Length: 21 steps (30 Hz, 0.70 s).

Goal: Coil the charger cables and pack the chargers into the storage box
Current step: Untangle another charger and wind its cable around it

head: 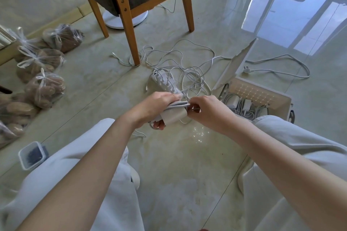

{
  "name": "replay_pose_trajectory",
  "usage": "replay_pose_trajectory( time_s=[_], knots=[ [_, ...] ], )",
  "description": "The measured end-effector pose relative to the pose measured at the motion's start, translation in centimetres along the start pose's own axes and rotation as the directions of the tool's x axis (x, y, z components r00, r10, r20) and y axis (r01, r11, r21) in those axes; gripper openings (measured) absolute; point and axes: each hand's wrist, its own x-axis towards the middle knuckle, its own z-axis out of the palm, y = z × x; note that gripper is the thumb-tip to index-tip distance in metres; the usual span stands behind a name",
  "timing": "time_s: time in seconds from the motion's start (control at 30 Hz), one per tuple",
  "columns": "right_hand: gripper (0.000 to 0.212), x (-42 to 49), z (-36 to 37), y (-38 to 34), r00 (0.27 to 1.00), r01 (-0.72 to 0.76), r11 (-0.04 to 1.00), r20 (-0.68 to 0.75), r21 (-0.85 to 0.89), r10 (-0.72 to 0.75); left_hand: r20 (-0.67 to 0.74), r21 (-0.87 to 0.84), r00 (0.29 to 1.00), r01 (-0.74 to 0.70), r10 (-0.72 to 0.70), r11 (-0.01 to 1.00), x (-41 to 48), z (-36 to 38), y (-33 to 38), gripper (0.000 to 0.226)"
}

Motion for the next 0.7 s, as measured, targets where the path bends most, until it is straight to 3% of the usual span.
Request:
replay_pose_trajectory(
  time_s=[0.2,0.37,0.57,0.7],
  knots=[
    [0.024,-0.2,-0.4,0.0,1.000,0.006,0.980,-0.023,-0.200,-0.011,-0.207,0.480,0.977,0.048,0.060,0.876,0.4,-0.3,-1.6,0.036],
    [0.027,-0.2,0.2,-0.6,0.997,-0.037,0.991,-0.073,-0.131,0.028,-0.303,0.663,0.912,-0.007,0.276,0.749,0.8,0.7,-2.0,0.030],
    [0.028,-0.4,0.5,-0.9,0.989,-0.039,0.999,-0.139,0.019,0.041,-0.298,0.526,0.912,-0.089,0.281,0.846,1.5,1.2,-2.3,0.026],
    [0.031,0.3,-0.3,0.0,0.960,-0.124,0.984,-0.235,0.125,0.150,-0.180,0.307,0.959,-0.157,0.219,0.939,1.1,1.8,-1.8,0.042]
  ],
)
